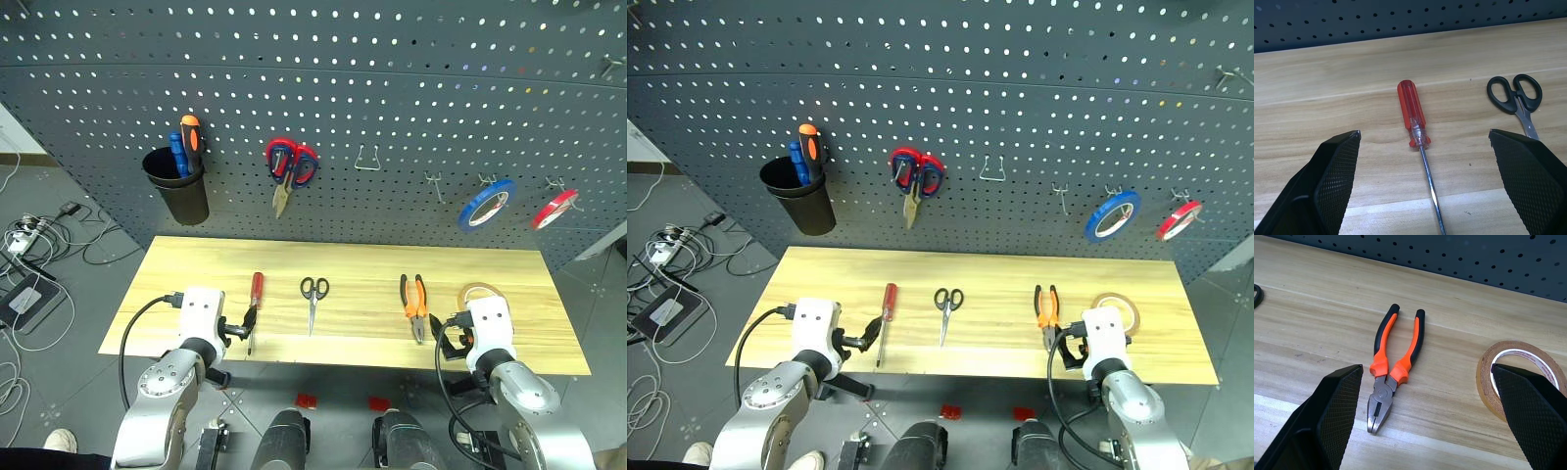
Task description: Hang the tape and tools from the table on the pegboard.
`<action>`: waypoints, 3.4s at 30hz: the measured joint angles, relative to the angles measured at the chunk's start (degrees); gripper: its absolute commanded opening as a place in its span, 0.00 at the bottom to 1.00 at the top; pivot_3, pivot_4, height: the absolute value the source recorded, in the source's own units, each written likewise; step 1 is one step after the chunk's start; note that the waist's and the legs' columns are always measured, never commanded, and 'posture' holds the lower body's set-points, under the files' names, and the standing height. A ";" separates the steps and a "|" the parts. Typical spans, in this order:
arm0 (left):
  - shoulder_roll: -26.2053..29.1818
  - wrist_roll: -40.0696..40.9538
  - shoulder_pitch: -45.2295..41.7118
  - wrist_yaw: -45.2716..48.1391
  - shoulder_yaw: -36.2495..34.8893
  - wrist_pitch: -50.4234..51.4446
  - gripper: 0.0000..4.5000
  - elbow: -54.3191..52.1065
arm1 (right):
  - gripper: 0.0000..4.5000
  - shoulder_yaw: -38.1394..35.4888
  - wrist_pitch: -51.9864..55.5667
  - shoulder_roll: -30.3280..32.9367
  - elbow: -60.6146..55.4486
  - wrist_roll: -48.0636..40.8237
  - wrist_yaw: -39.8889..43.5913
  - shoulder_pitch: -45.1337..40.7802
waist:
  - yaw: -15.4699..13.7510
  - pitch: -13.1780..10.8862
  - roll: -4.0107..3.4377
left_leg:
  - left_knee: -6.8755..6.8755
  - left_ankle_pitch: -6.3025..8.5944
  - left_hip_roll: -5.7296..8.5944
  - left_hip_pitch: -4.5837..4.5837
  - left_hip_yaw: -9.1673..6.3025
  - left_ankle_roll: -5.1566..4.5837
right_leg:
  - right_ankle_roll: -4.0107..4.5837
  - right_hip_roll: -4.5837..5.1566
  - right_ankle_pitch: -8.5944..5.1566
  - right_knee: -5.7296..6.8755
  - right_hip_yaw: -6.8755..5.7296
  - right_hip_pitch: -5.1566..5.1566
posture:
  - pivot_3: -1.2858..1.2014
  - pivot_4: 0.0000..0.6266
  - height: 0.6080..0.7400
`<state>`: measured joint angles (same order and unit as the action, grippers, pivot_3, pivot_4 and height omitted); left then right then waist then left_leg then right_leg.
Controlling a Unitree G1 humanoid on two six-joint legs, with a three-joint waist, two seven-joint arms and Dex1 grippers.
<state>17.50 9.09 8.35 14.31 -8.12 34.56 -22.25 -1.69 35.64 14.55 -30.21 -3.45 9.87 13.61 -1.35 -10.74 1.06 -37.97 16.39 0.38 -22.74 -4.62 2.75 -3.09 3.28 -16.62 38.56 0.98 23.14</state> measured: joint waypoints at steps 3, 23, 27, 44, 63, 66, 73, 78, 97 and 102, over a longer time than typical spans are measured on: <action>0.01 -0.11 0.05 -0.03 0.05 0.04 0.99 -0.01 | 1.00 0.00 0.01 0.01 0.00 0.00 0.00 0.17 | 0.00 -0.01 0.00 | 0.00 0.00 0.00 0.00 0.00 0.00 | 0.00 0.00 0.00 0.00 0.00 0.00 | 0.56 0.36 1.00; 0.00 0.04 0.07 0.07 0.07 0.11 0.99 -0.01 | 1.00 -0.47 0.17 0.11 -0.02 0.00 0.07 0.41 | 0.01 -0.44 -0.06 | 0.00 0.00 0.00 0.00 -0.01 0.00 | 0.00 0.00 0.00 0.00 0.00 0.00 | 0.56 0.39 1.00; 0.00 0.06 0.04 0.24 0.07 0.17 0.99 -0.02 | 1.00 -0.67 0.17 0.64 0.00 -0.03 0.26 0.33 | 0.01 -0.83 -0.05 | 0.00 0.00 0.00 0.00 0.00 0.00 | 0.00 0.00 0.00 0.01 0.00 0.00 | 0.55 0.39 1.00; -0.06 1.78 -26.80 20.38 21.66 -3.70 0.99 12.05 | 1.00 -6.11 -0.09 7.52 16.69 -2.87 7.08 -13.12 | 1.06 -5.01 0.01 | -0.16 -0.01 0.03 -0.09 0.07 -0.01 | 0.02 -0.01 0.00 0.23 -0.03 0.04 | 0.53 0.56 1.00; -10.35 -4.91 -47.56 37.69 32.50 -28.85 0.99 44.59 | 1.00 -8.37 -5.41 7.60 35.69 -2.93 6.20 -25.87 | 3.18 -11.75 0.21 | -0.41 -0.01 -0.03 -0.27 0.22 -0.01 | 0.02 -0.01 0.00 0.43 -0.01 0.18 | 0.52 0.75 1.00; -11.00 -5.11 -48.47 37.94 32.46 -29.56 0.99 45.91 | 1.00 -8.84 -6.38 7.59 37.52 -3.43 6.21 -27.32 | 3.17 -12.37 0.25 | -0.47 -0.01 -0.04 -0.28 0.21 -0.01 | 0.01 -0.01 0.01 0.45 -0.02 0.18 | 0.52 0.77 1.00; -11.43 -5.64 -49.27 38.82 32.35 -31.13 1.00 47.79 | 0.86 -10.38 -6.89 6.96 41.36 -5.57 6.94 -30.62 | 3.10 -12.91 0.33 | -0.49 -0.02 -0.05 -0.29 0.20 0.00 | 0.00 -0.01 0.01 0.46 -0.04 0.17 | 0.53 0.78 1.00; -11.47 -5.81 -50.31 38.94 31.75 -31.33 1.00 48.89 | 0.49 -10.52 -7.87 6.96 42.25 -5.68 7.28 -31.09 | 3.09 -13.24 0.53 | -0.49 -0.02 -0.06 -0.28 0.19 0.00 | 0.00 -0.02 0.01 0.46 -0.04 0.17 | 0.53 0.77 1.00; -10.51 -4.51 -47.33 40.08 28.38 -31.66 1.00 40.91 | 0.10 -8.37 -11.96 6.69 38.74 -2.32 3.36 -26.84 | 2.88 -13.20 0.49 | -0.39 -0.18 -0.15 -0.35 0.05 0.28 | -0.03 0.08 0.02 0.40 -0.07 0.29 | 0.52 0.60 1.00; -6.48 -2.21 -40.34 37.76 24.25 -27.78 1.00 27.60 | 0.10 -6.47 -15.13 6.75 27.01 2.29 0.03 -18.43 | 3.22 -12.57 -0.08 | -0.55 -0.26 -0.17 -1.12 0.06 0.42 | -0.08 0.27 0.05 0.52 -0.03 1.07 | 0.51 0.49 1.00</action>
<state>11.02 6.88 -31.99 52.08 16.12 6.78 5.34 -8.16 20.51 21.30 -3.19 -1.16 9.90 -4.83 1.87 -23.31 0.98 -38.52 16.13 0.22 -23.85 -4.56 3.17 -3.17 3.55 -16.58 39.08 0.95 24.21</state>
